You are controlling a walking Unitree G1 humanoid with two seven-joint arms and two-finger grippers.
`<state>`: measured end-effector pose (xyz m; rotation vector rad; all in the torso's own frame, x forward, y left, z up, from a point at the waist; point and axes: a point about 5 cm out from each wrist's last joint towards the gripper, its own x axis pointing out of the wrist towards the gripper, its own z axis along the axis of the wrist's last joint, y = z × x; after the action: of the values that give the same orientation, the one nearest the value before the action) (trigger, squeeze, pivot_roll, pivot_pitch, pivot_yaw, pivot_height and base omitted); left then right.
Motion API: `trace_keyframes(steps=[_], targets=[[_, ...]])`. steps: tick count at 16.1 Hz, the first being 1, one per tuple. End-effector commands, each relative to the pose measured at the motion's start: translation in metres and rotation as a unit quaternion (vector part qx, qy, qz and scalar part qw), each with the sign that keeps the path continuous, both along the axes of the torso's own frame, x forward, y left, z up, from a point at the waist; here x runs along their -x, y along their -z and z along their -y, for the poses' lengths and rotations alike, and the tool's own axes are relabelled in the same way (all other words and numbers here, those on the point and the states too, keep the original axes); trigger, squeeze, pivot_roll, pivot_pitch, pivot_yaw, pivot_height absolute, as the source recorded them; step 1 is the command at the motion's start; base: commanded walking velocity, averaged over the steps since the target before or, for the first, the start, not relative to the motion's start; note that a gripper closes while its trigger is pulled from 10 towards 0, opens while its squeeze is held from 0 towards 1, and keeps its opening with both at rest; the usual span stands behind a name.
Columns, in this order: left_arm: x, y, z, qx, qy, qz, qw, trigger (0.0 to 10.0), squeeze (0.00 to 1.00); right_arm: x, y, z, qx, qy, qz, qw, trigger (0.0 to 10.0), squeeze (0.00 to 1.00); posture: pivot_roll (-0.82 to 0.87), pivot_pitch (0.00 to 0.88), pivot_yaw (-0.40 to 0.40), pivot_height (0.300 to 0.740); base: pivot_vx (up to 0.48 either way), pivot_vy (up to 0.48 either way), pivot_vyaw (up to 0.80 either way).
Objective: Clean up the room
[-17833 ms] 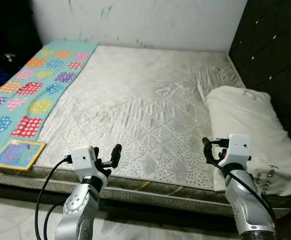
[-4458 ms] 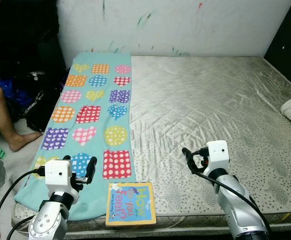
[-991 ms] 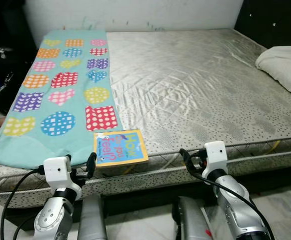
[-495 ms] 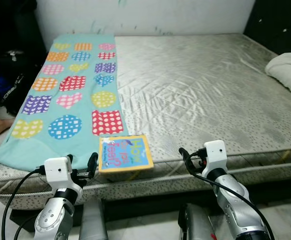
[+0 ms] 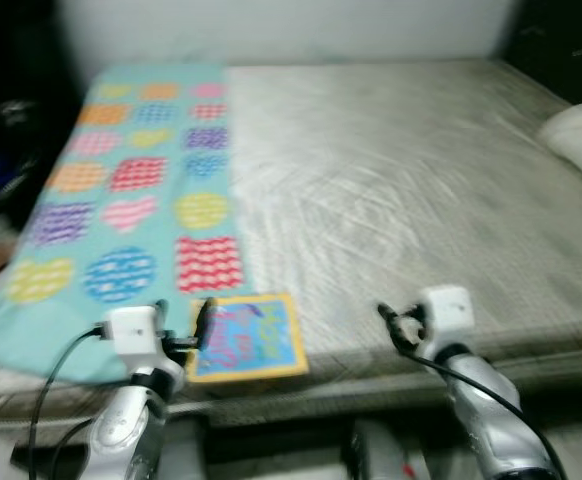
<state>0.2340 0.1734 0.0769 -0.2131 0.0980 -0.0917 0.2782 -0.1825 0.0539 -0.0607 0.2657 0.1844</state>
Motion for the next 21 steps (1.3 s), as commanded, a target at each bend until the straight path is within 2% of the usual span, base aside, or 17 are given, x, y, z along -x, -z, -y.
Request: trace_keyframes(steps=[1,3,6,9,15,18,21], targets=[[0.005,0.004,-0.016,-0.012,-0.033,-0.015,0.999,10.0,0.0,-0.008,-0.009,-0.019,-0.015,-0.027,0.02,0.999,10.0,0.0,-0.07,0.0,-0.026,0.525,0.0,0.0,0.0],[0.005,0.005,-0.016,-0.007,-0.046,-0.026,0.999,10.0,0.0,-0.008,-0.009,-0.019,-0.014,-0.028,0.02,0.999,10.0,0.0,-0.07,0.0,-0.029,0.525,0.0,0.0,0.0],[0.006,0.009,-0.012,0.05,-0.082,-0.066,0.993,10.0,0.0,-0.006,-0.008,-0.018,-0.013,-0.029,0.017,0.999,10.0,0.0,-0.07,0.0,-0.033,0.525,0.0,0.0,0.0],[0.01,0.013,-0.012,0.081,-0.097,-0.086,0.988,10.0,0.0,-0.005,-0.007,-0.019,-0.008,-0.033,0.014,0.999,10.0,0.0,-0.06,0.0,-0.039,0.525,0.0,0.0,0.0],[0.014,0.015,-0.011,0.093,-0.101,-0.108,0.985,10.0,0.0,-0.006,-0.006,-0.02,-0.02,-0.029,0.005,0.999,10.0,0.0,-0.06,0.0,-0.039,0.525,0.0,0.0,0.0],[0.012,0.021,-0.01,0.158,-0.128,-0.143,0.969,10.0,0.0,-0.002,-0.004,-0.019,-0.016,-0.026,-0.005,1.0,10.0,0.0,-0.07,0.0,-0.033,0.525,0.0,0.0,0.0],[0.023,0.025,-0.018,0.163,-0.149,-0.158,0.962,10.0,0.0,0.004,-0.001,-0.007,-0.007,-0.013,-0.014,1.0,10.0,0.0,-0.05,0.0,-0.046,0.525,0.0,0.0,0.0]])
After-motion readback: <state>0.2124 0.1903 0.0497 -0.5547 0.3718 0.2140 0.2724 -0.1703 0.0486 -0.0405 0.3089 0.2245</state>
